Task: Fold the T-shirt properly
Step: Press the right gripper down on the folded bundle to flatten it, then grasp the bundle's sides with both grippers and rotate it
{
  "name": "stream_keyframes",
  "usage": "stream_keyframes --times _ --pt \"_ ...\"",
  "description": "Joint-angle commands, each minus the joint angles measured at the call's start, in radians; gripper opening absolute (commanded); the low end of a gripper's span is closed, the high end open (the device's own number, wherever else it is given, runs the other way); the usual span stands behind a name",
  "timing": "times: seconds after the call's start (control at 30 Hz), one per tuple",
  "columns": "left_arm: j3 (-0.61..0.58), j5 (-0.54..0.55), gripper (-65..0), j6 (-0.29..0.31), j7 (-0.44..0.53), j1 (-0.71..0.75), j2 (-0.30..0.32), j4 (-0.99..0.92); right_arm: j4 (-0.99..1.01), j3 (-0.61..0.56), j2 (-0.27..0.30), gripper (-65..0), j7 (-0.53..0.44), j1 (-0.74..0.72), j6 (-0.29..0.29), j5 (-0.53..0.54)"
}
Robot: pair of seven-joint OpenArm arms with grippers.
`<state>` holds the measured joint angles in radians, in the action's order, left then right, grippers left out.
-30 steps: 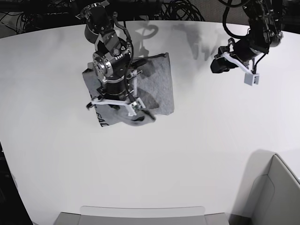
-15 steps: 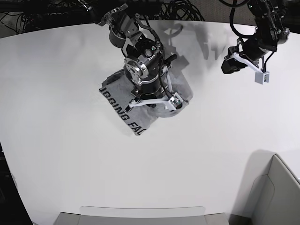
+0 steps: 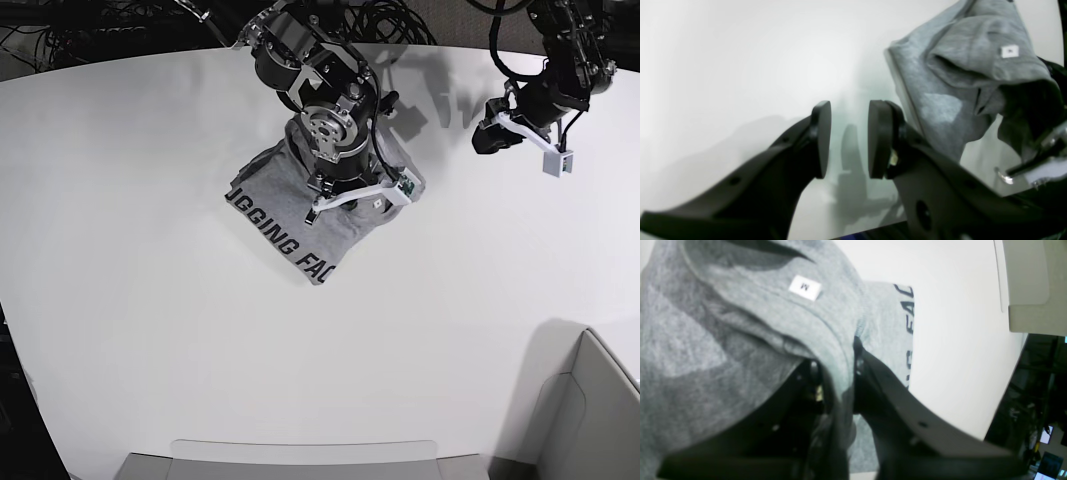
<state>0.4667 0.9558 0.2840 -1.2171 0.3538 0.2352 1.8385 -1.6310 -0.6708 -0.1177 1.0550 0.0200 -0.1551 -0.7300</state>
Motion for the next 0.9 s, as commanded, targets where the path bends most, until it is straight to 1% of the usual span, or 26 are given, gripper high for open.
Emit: stream_keyframes --times 0.0,0.1,0.17,0.37,0.47,0.53,0.6,0.73,0.87 --pt "0.007 0.016 -45.4 0.004 0.012 -0.003 0.01 -0.004 -0.022 -0.011 -0.009 -56.8 -0.012 -0.005 0.007 -0.007" --pt "0.007 0.016 -45.4 0.004 0.013 -0.003 0.01 -0.05 -0.022 -0.037 -0.004 -44.9 -0.019 0.019 0.007 -0.007" --pt "0.007 0.015 -45.4 0.004 0.013 -0.003 0.01 -0.063 -0.047 -0.054 0.019 -41.5 -0.019 0.027 0.007 -0.006" --pt "0.007 0.012 -45.4 0.004 0.015 -0.005 0.01 -0.064 -0.125 -0.057 0.042 -42.7 -0.02 0.036 0.007 -0.004" --pt "0.007 0.012 -45.4 0.004 0.015 -0.006 0.01 -0.064 -0.143 -0.043 0.054 -42.7 -0.02 0.03 0.007 0.046" --pt "0.007 0.012 -45.4 0.004 0.015 -0.015 0.01 -0.064 -0.183 -0.013 0.065 -42.7 -0.022 0.03 0.005 0.112" --pt "0.007 0.012 -45.4 0.004 0.015 -0.029 0.01 -0.066 -0.223 0.004 0.065 -42.7 -0.035 0.031 -0.002 0.204" --pt "0.007 0.01 -45.4 0.004 0.015 -0.034 0.01 -0.067 -0.285 0.026 0.088 -42.7 -0.043 0.036 -0.004 0.376" --pt "0.007 0.01 -45.4 0.004 0.015 -0.034 0.01 -0.067 -0.291 0.055 0.088 -42.7 -0.043 0.031 -0.004 0.436"
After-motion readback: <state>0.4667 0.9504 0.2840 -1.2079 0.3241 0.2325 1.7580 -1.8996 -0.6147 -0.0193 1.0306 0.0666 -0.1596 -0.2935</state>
